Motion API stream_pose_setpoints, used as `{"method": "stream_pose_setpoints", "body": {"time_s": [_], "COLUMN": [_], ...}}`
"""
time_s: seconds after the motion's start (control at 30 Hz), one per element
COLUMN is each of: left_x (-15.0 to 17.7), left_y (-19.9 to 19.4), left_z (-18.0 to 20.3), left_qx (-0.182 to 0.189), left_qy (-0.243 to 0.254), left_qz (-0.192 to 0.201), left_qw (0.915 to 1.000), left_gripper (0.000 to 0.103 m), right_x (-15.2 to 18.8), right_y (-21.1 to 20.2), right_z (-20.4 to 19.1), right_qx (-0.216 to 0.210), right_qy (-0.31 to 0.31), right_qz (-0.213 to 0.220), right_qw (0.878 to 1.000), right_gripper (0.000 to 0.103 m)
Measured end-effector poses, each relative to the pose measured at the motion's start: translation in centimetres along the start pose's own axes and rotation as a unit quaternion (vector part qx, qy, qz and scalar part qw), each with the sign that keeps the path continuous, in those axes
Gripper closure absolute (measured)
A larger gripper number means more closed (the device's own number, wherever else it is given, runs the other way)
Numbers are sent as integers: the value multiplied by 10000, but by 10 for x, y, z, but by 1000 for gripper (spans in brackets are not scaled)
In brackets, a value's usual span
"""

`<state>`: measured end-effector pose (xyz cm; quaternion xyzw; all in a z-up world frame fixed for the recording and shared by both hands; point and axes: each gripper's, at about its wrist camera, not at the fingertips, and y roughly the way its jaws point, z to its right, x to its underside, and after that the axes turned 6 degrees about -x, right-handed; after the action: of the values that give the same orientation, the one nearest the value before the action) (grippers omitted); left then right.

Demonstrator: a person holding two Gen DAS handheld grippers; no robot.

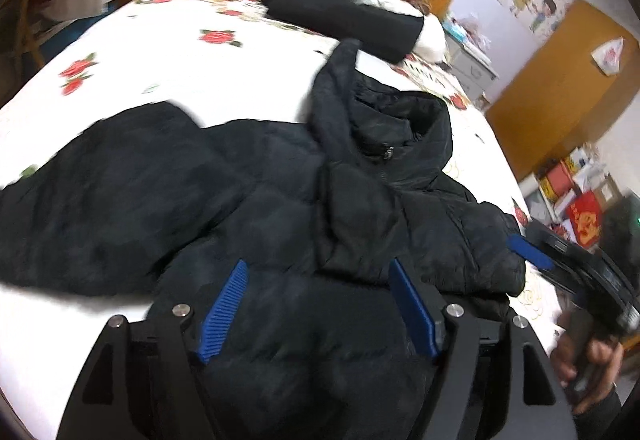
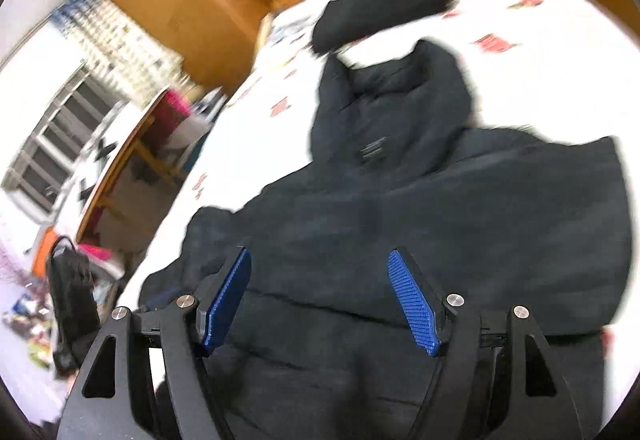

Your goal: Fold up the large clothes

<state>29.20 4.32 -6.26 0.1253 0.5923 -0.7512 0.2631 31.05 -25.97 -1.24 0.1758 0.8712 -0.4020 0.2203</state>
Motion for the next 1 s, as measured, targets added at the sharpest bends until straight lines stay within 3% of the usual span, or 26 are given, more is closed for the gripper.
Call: {"method": "stream_pose_setpoints", "body": {"time_s": [0.07, 0.2, 0.23, 0.3, 0.33, 0.47, 0.73, 0.87, 1.0], "left_x": [-10, -22, -23, -22, -22, -19, -7, 2, -3], "left_y": [28, 94, 104, 117, 114, 90, 102, 118, 99], "left_z": [14, 28, 32, 36, 35, 26, -6, 2, 1], "left_qx": [-96, -144, -164, -335, -383, -730, -971, -1131, -1100], "left_qy": [164, 176, 216, 376, 393, 547, 431, 651, 579], "left_qz": [-146, -723, -780, -788, -646, -18, -55, -36, -26], "left_qw": [9997, 9971, 9966, 9956, 9964, 9958, 9943, 9914, 9922], "left_gripper": [28, 34, 56, 88, 93, 96, 95, 94, 91], "right_x": [-1, 2, 1, -2, -4, -10, -1, 1, -7], "right_y": [-23, -69, -74, -82, -84, -70, 30, 37, 17], "right_z": [25, 89, 98, 117, 123, 129, 139, 146, 136], "right_qx": [354, 1063, 1165, 1390, 1466, 1537, 1989, 2029, 2047], "right_qy": [128, 627, 692, 793, 794, 623, 67, -6, -13], "right_qz": [242, 543, 565, 571, 565, 506, -449, -453, -398], "right_qw": [9990, 9909, 9892, 9855, 9844, 9849, 9790, 9782, 9780], "right_gripper": [32, 63, 68, 76, 77, 82, 83, 85, 85]}}
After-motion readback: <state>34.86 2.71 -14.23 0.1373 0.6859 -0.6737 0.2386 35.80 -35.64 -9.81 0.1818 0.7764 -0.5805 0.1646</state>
